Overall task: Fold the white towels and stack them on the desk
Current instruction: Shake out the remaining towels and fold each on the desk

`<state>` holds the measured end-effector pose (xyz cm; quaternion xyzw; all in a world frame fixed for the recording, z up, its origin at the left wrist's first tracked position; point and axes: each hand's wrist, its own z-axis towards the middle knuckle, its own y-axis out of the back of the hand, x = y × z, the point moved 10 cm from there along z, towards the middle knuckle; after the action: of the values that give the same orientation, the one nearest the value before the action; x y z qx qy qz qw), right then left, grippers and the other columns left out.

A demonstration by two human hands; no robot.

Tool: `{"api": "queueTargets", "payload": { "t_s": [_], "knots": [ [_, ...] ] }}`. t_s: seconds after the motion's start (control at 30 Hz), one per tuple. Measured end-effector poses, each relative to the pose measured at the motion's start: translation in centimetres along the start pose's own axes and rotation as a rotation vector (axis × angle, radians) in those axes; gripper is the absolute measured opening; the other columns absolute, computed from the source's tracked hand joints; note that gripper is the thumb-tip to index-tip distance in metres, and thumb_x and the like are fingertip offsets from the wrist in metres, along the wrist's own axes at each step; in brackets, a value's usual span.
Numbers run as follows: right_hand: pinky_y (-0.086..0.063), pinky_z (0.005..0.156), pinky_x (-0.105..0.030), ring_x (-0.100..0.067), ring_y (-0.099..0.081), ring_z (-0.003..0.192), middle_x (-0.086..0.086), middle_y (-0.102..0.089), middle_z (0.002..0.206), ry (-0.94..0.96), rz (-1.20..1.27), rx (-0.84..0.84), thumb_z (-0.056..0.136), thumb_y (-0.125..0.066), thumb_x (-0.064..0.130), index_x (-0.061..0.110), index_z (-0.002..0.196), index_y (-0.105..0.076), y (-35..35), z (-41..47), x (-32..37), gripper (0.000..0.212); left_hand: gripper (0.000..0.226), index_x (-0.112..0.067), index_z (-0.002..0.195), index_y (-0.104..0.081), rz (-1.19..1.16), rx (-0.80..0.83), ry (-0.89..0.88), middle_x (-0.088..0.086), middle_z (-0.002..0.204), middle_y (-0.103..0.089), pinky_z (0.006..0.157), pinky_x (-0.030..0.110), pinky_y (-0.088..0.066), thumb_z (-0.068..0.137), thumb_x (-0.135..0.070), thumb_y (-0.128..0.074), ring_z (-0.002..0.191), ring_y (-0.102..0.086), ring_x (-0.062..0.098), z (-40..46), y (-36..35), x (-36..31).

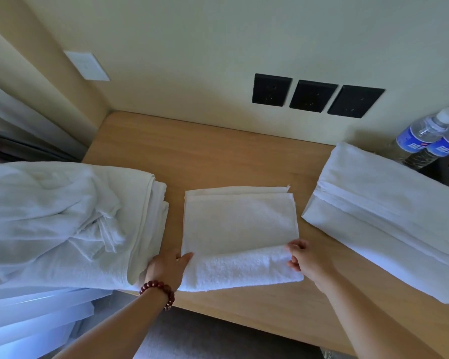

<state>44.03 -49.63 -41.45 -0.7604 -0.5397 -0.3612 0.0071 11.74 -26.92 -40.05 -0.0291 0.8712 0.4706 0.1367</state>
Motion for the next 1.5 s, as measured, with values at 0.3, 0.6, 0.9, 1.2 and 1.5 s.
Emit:
{"api": "queueTargets", "payload": {
  "t_s": [0.3, 0.6, 0.9, 1.2, 1.5],
  "knots": [
    [-0.049, 0.068, -0.023, -0.011, -0.066, 0.088, 0.004, -0.07, 0.11, 0.377, -0.426, -0.41, 0.102, -0.05, 0.021, 0.015, 0.131, -0.059, 0.1, -2.1, 2.2, 0.03, 0.046, -0.02, 0.073, -0.044, -0.141, -0.189, -0.087, -0.004, 0.061, -0.044, 0.049, 0.028, -0.036, 0.087, -0.058, -0.066, 0.053, -0.042, 0.015, -0.1, 1.6, -1.2],
    [-0.019, 0.121, -0.055, -0.03, -0.021, 0.152, -0.01, -0.025, 0.164, 0.742, -0.963, -0.202, 0.102, -0.028, 0.051, 0.026, 0.157, -0.027, -12.0, -4.9, 1.9, 0.06, 0.053, -0.026, 0.138, -0.045, 0.262, -0.337, -0.526, 0.006, 0.153, -0.039, 0.106, 0.052, -0.044, 0.096, -0.056, -0.034, 0.14, -0.037, 0.029, -3.6, -1.9, -7.7],
    [-0.009, 0.119, -0.061, -0.031, -0.007, 0.155, -0.004, -0.003, 0.169, 0.526, -1.009, -0.315, 0.1, -0.013, 0.068, 0.035, 0.16, -0.009, -7.0, -2.0, -3.0, 0.069, 0.075, -0.034, 0.159, 0.001, 0.431, -0.153, -0.432, 0.005, 0.166, 0.011, 0.12, 0.057, 0.0, 0.096, -0.072, -0.015, 0.15, 0.017, 0.025, -1.8, -7.9, -4.8],
    [-0.007, 0.118, -0.062, -0.035, -0.008, 0.154, -0.007, -0.001, 0.169, 0.569, -1.03, -0.298, 0.1, -0.014, 0.069, 0.036, 0.16, -0.005, -6.1, -0.7, -2.3, 0.069, 0.067, -0.034, 0.158, 0.008, 0.407, -0.198, -0.52, 0.006, 0.166, 0.014, 0.121, 0.057, -0.004, 0.1, -0.057, -0.014, 0.153, 0.014, 0.028, -2.4, -5.5, -8.3],
    [-0.009, 0.118, -0.063, -0.035, -0.007, 0.154, -0.008, -0.007, 0.169, 0.629, -1.026, -0.261, 0.098, -0.028, 0.072, 0.033, 0.159, -0.022, -9.7, 0.2, 0.1, 0.073, 0.071, -0.029, 0.159, -0.017, 0.434, -0.128, -0.591, 0.008, 0.167, -0.002, 0.114, 0.055, -0.013, 0.098, -0.063, -0.032, 0.154, -0.004, 0.03, -4.1, -10.1, -10.4]
  ]
}}
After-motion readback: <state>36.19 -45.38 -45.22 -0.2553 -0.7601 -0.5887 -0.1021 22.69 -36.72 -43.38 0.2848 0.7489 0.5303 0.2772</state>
